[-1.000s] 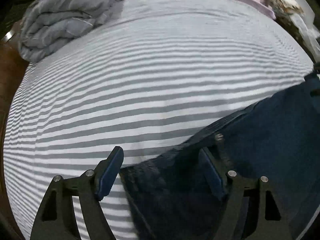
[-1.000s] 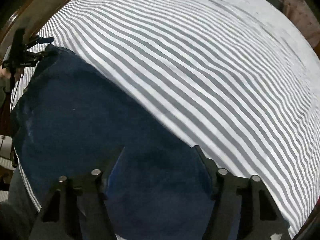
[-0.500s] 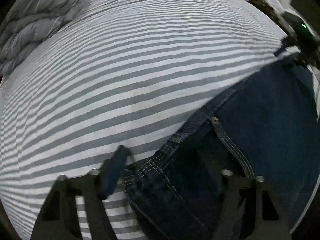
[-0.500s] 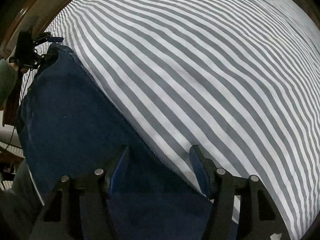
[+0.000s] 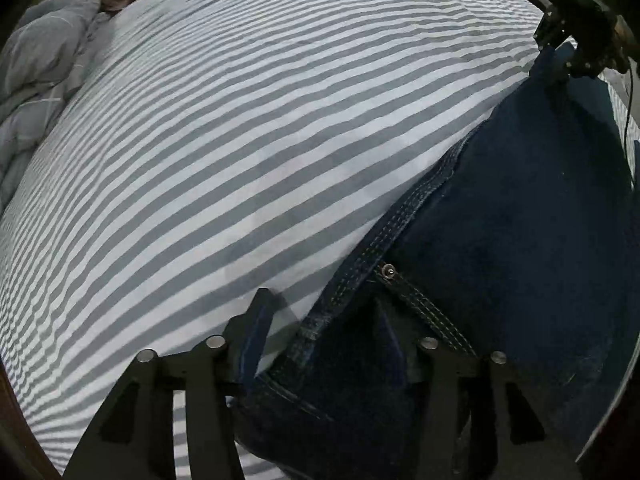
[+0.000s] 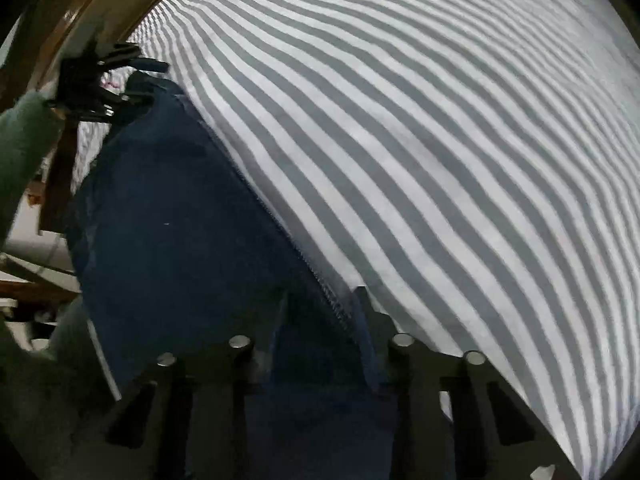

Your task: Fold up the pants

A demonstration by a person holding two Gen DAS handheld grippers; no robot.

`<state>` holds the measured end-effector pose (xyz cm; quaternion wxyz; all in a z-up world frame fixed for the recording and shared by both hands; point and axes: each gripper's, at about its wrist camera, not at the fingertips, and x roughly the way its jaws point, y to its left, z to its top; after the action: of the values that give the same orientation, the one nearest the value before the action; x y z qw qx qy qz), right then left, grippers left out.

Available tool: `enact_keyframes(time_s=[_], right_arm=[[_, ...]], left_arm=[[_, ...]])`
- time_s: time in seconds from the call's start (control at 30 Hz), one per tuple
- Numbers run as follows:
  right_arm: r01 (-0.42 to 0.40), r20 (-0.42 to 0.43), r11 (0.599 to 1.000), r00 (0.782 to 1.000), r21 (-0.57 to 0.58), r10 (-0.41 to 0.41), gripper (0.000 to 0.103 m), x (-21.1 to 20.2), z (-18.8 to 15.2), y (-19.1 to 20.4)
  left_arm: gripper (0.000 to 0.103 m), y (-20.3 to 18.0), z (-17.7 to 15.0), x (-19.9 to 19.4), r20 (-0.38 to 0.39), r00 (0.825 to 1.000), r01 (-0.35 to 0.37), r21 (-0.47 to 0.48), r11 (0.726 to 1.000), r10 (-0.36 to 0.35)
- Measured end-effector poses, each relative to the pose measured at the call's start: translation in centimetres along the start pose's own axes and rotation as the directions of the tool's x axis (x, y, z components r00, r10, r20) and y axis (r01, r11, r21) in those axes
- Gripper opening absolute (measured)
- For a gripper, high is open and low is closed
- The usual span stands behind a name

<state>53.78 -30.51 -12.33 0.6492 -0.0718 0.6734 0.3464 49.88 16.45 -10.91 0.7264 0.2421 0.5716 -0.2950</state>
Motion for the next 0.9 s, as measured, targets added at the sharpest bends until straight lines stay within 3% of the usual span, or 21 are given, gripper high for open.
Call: enact_keyframes(time_s=[0.07, 0.13, 0.2, 0.3, 0.47, 0.63, 0.77, 0.9], right_arm=[[-0.028, -0.011, 1.0, 1.0, -0.002, 0.028, 0.023, 0.0, 0.1, -0.2], [-0.055, -0.022, 0.998, 0.998, -0.006, 0.055, 0.022, 0.0, 0.2, -0.6], [-0.066, -0.03, 0.998, 0.997, 0.005, 0.066, 0.022, 0.2, 0.4, -1.1], [-0.079, -0.038, 0.997, 0.996, 0.002, 0.079, 0.021, 0.3, 0.5, -1.4], [-0.025, -0.059, 0.999, 0.998, -0.03, 0.024, 0.019, 0.4, 1.1, -1.1], [0.037, -0.016, 0.998, 0.999, -0.045, -0.038, 0.013, 0.0, 0.7, -0.5], [0.073, 0.016, 0.997, 0.997, -0.036, -0.073, 0.013, -0.2, 0.2, -0.2], [0.093, 0.014, 0.995, 0.996, -0.017, -0.093, 0.014, 0.2, 0.2, 0.1]], left_arm=[[0.051, 0.8, 0.0, -0.1, -0.006, 0.998, 0.058, -0.045, 0.997, -0.059], [0.037, 0.3, -0.2, 0.0, -0.007, 0.996, 0.084, -0.02, 0.996, -0.084], [0.037, -0.5, -0.6, -0.1, -0.011, 0.997, 0.078, 0.038, 0.996, -0.078], [0.032, -0.5, -1.3, -0.4, -0.024, 0.993, 0.116, 0.045, 0.992, -0.115], [0.029, -1.1, -1.5, -0.8, -0.044, 0.994, 0.099, 0.086, 0.991, -0.096], [0.023, -1.0, -1.2, -0.8, -0.022, 0.996, 0.089, 0.047, 0.995, -0.088], [0.028, -0.5, -1.3, -1.2, 0.003, 0.998, 0.064, 0.019, 0.998, -0.064], [0.042, 1.8, -2.4, -2.4, 0.035, 0.992, 0.126, -0.136, 0.983, -0.122]])
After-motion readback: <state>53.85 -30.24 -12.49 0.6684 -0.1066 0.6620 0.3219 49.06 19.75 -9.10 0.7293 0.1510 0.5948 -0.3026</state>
